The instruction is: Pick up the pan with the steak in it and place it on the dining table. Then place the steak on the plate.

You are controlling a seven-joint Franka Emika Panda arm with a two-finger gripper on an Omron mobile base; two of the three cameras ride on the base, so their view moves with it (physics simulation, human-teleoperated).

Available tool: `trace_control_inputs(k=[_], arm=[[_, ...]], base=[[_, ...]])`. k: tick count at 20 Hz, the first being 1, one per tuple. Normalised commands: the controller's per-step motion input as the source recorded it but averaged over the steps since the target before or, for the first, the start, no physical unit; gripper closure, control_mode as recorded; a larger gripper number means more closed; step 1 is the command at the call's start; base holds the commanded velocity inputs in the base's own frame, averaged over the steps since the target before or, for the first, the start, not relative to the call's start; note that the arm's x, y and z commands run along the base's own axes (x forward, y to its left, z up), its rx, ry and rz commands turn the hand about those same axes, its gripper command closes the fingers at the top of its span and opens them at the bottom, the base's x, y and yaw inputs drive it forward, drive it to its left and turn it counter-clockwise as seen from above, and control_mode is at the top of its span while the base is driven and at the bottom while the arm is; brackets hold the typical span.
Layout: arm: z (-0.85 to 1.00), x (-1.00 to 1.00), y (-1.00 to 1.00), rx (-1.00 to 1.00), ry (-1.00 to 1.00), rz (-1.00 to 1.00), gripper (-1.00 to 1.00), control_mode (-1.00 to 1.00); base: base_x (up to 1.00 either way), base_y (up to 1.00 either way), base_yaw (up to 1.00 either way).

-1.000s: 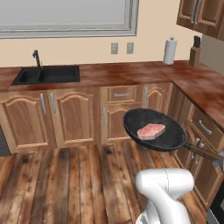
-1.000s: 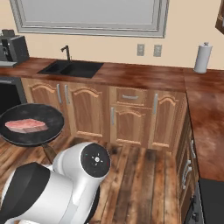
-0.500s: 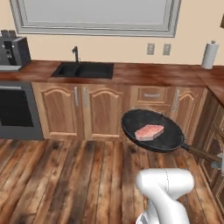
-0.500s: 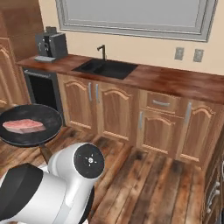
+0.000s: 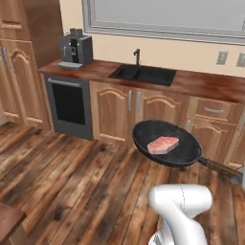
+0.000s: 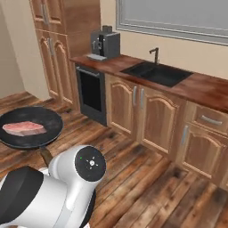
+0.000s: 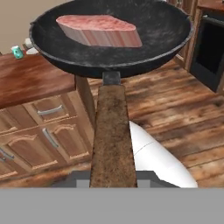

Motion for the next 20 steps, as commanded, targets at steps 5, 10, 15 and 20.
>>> trace_control_inputs(k=[5,10,15,20], arm=[[0.00,0.00,0.00,0.00,0.00,0.00,1.00,1.00],[0.00,0.00,0.00,0.00,0.00,0.00,1.00,1.00],[0.00,0.00,0.00,0.00,0.00,0.00,1.00,1.00],[0.00,0.00,0.00,0.00,0.00,0.00,1.00,1.00]], base=[[-0.07,0.00,0.50],[-0.06,0.00,0.50],[-0.07,0.00,0.50],[-0.06,0.00,0.50]])
